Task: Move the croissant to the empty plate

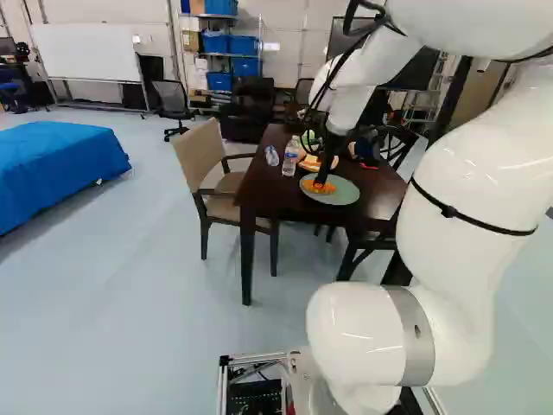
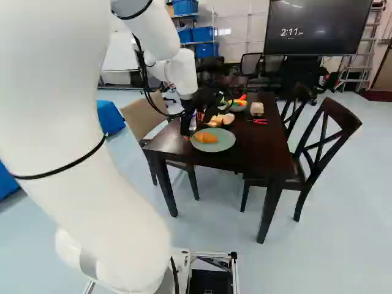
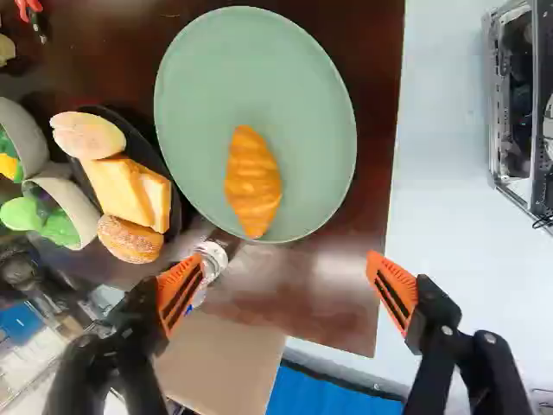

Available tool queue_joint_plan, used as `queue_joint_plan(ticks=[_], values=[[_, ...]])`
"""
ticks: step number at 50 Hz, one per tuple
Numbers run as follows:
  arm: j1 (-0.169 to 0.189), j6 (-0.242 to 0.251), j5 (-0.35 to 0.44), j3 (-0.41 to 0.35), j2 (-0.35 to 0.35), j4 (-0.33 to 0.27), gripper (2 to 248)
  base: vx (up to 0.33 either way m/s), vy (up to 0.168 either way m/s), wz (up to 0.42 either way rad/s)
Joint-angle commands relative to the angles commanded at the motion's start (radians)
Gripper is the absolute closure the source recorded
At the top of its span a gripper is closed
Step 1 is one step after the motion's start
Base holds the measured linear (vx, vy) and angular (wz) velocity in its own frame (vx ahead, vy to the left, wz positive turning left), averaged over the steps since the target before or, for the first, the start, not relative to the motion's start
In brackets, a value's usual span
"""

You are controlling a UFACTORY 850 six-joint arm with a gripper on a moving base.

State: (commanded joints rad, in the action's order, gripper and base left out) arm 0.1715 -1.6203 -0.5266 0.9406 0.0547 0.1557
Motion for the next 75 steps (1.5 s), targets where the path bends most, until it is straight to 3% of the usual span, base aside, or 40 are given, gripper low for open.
queue_joint_plan(ticks=[14,24,75], values=[[-0.034,0.0,0.0,-0.059,-0.057,-0.003,3,0.0,0.0,0.0],[-0.069,0.0,0.0,-0.07,-0.068,-0.041,3,0.0,0.0,0.0],[-0.27,0.0,0.002,-0.033,-0.032,-0.472,3,0.0,0.0,0.0]])
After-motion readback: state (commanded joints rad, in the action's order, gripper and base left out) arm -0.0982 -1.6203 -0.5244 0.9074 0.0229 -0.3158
